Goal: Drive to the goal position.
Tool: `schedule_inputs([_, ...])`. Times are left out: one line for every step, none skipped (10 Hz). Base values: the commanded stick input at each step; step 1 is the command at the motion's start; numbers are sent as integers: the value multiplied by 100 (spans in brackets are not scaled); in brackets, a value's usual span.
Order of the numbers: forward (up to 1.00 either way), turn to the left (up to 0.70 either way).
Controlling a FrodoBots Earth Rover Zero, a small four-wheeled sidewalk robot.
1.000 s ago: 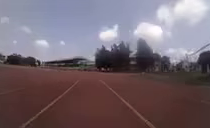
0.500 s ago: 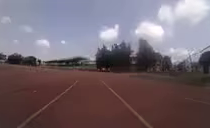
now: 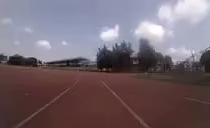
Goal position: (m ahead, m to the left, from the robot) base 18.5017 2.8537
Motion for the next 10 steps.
schedule_inputs([70,0])
schedule_inputs([70,0])
schedule_inputs([70,0])
schedule_inputs([70,0])
schedule_inputs([70,0])
schedule_inputs([70,0])
schedule_inputs([70,0])
schedule_inputs([70,0])
schedule_inputs([70,0])
schedule_inputs([70,0])
